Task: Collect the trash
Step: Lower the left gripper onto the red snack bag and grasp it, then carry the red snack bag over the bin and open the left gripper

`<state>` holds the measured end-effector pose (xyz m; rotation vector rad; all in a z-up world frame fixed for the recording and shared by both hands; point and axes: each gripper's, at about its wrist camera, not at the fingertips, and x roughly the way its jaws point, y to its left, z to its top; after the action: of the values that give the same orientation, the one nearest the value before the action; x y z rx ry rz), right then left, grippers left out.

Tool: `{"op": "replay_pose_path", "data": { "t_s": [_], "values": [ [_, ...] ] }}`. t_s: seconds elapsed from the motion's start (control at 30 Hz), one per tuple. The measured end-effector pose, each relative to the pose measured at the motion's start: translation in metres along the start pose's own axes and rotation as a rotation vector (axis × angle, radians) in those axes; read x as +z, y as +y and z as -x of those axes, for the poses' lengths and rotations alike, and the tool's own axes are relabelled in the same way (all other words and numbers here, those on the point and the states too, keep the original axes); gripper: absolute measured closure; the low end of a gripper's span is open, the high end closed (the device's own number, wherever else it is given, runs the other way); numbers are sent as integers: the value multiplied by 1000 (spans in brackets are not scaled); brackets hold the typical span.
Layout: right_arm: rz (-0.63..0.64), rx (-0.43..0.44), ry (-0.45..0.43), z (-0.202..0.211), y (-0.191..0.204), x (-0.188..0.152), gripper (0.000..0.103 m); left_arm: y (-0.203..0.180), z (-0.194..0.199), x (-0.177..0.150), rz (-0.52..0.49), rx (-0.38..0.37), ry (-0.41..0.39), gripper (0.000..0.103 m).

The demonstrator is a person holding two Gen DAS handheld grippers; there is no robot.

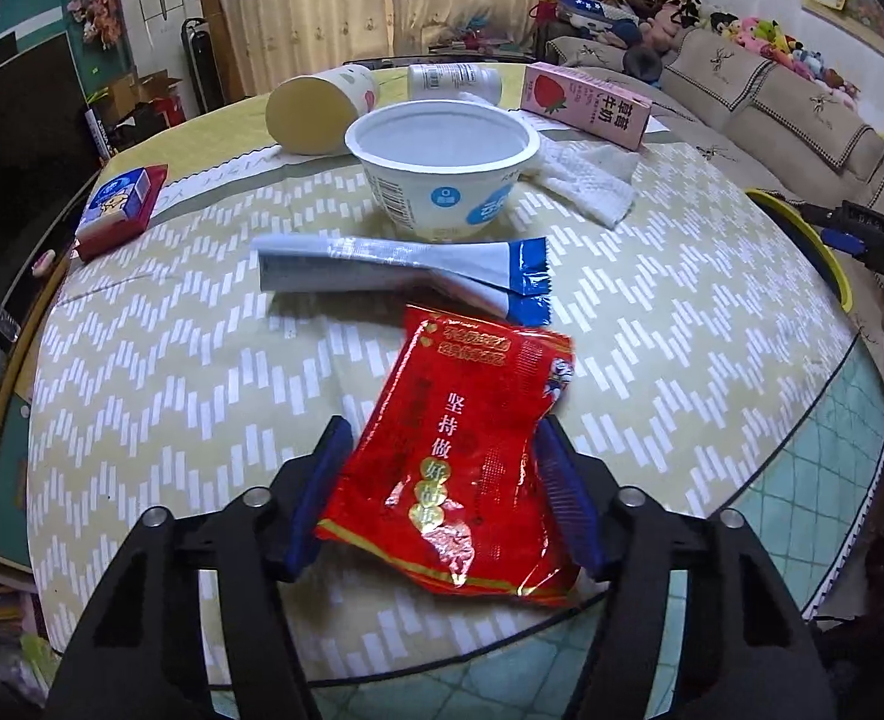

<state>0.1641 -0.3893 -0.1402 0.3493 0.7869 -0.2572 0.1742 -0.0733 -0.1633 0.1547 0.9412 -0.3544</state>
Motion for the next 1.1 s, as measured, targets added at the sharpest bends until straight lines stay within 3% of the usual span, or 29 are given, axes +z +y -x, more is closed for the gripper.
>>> {"op": "replay_pose_path", "data": {
  "t_s": [0.07, 0.13, 0.17, 0.33, 0.5, 0.67, 1.1],
  "values": [
    [0, 4, 1, 0, 1, 0, 40, -2, 3, -2, -10, 4, -6, 49],
    [1, 6, -1, 1, 1, -1, 40, -3, 5, -3, -12, -9, -5, 79],
    [0, 7, -1, 1, 1, -1, 40, -3, 6, -4, -4, -11, -6, 83],
    [-5, 12, -4, 3, 1, -1, 40, -2, 7, -5, 13, -24, -10, 86],
    [-7, 17, -7, 4, 1, 0, 40, -3, 14, -2, 31, -41, -33, 97],
    [-9, 24, -10, 7, 0, 0, 40, -10, 24, 3, 31, -53, -73, 98],
    [-15, 28, -59, 29, -8, 3, 40, -61, 64, 52, -106, -106, -199, 98]
  ]
}}
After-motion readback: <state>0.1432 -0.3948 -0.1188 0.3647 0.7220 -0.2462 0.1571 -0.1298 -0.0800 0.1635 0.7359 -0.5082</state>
